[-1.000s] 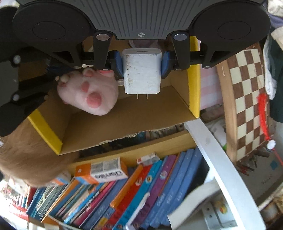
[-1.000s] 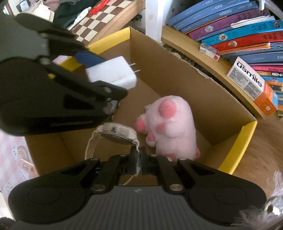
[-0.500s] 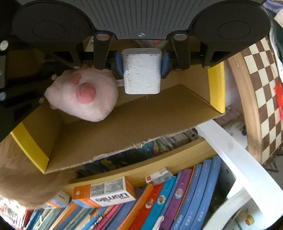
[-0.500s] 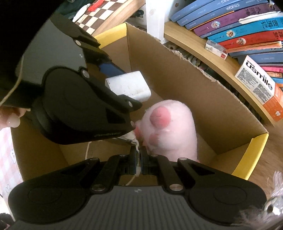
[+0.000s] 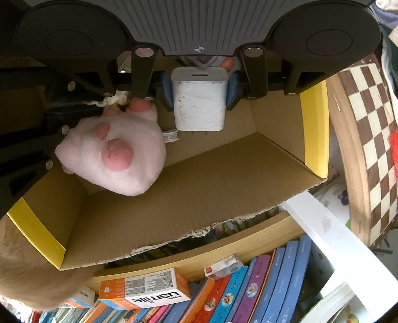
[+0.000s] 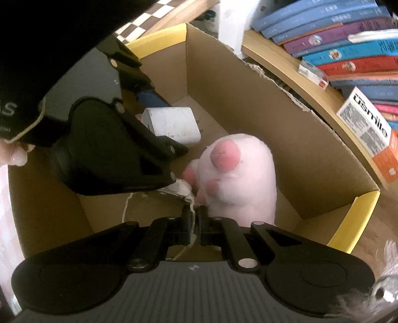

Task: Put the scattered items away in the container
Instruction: 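Open the left gripper releasing the charger while the right gripper releases the watch, then lift both tools out of the box and back over the table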

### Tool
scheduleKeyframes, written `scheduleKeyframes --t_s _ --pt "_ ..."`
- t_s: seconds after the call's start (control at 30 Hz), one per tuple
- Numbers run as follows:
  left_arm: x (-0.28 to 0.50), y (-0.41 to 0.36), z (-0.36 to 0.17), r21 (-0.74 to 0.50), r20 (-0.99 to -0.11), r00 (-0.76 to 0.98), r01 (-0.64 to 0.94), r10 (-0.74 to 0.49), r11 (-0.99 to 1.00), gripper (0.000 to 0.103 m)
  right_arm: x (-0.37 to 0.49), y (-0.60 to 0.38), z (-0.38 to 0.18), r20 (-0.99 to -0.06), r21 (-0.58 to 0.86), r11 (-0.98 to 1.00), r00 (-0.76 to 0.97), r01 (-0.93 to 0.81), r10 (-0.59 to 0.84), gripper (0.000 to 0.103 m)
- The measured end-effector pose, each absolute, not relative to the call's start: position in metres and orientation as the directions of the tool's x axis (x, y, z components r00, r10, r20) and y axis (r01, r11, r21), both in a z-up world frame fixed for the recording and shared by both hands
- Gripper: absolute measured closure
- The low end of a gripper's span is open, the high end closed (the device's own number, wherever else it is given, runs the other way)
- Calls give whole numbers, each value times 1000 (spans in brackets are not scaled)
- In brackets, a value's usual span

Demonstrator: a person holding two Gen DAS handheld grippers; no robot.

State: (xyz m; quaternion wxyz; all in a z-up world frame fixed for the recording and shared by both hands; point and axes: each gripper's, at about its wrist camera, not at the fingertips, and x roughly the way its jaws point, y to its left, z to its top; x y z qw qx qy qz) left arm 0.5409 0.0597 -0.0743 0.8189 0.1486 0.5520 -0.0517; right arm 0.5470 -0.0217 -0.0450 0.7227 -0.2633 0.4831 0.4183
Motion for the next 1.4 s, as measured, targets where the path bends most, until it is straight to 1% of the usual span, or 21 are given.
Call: scheduleKeyframes --t_s 0.3,0.5,0.53,0.6,0.7,0.73,0.77,0.8,0.83,0.93,1.0,1.03,1.13,1.4 --pt "521 61 -75 159 -926 374 241 60 957 61 540 -24 -45 -924 37 484 155 -874 350 96" --pt "520 64 -74 183 -914 398 242 75 953 61 534 -24 -45 -925 46 482 145 -875 352 94" --pt "520 64 -74 185 -914 399 246 75 951 59 534 -23 -44 -924 46 482 147 -875 354 93" --pt "518 64 -72 192 -909 411 249 75 949 58 534 -22 -44 -920 45 483 152 -874 360 91" --pt "514 65 -67 194 -903 424 251 73 948 55 539 -19 -42 -916 33 488 170 -872 365 85" --pt "512 65 -65 197 -900 429 252 73 948 53 540 -18 -41 -914 33 489 172 -871 368 78" --pt "510 65 -62 201 -897 436 252 74 947 50 540 -18 -38 -911 30 491 179 -871 373 69" --pt "508 65 -60 203 -893 443 253 73 946 49 539 -19 -35 -907 27 493 186 -870 377 65" --pt "505 66 -57 204 -890 451 252 71 946 47 538 -19 -32 -904 22 494 193 -869 381 59" --pt "495 65 -45 211 -872 485 246 68 946 43 532 -19 -22 -894 1 493 220 -870 391 56" --pt "488 64 -36 220 -857 510 239 71 946 42 527 -20 -14 -886 -14 495 241 -869 397 55" --pt "484 65 -30 224 -850 522 237 71 945 41 525 -21 -10 -881 -24 495 252 -868 400 52" --pt "472 68 -16 240 -826 559 237 70 942 34 517 -25 3 -865 -43 500 283 -865 414 49" --pt "438 81 21 229 -766 640 193 54 954 33 495 -39 41 -825 -55 542 344 -839 448 47"
